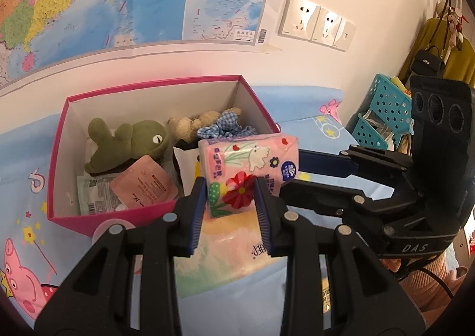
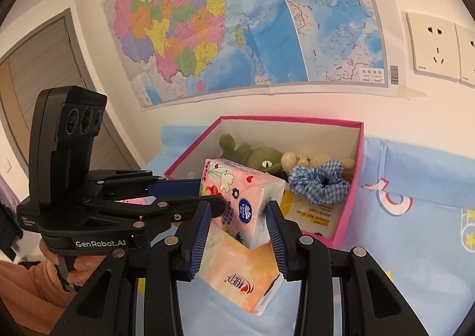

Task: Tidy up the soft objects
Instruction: 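Lower the floral pack into the pink box and open the right gripper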

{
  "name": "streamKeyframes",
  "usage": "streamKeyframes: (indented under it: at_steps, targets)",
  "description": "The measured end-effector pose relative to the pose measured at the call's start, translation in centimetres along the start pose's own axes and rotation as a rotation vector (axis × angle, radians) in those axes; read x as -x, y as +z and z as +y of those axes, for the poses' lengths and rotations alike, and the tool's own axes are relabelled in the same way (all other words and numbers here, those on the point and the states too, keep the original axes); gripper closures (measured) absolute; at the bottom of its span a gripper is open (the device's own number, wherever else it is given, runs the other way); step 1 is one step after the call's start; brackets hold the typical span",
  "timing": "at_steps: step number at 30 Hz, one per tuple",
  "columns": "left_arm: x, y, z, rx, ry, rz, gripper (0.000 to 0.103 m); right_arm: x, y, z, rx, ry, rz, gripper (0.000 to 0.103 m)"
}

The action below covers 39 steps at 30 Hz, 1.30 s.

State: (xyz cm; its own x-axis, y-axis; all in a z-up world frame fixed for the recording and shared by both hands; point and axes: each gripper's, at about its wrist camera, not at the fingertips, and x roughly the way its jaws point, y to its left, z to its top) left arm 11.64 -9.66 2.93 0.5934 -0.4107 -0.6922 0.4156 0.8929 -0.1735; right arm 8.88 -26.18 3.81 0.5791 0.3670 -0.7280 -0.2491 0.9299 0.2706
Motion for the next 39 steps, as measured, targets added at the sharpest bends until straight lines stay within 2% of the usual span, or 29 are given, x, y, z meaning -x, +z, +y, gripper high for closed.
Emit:
streamKeyframes:
  at_steps: [39]
  targets:
    - [-4.3, 2.6, 0.1, 0.04, -0.009, 0.064, 0.069, -1.6, 0.9, -2.9, -0.029, -0.093, 0.022, 0.064]
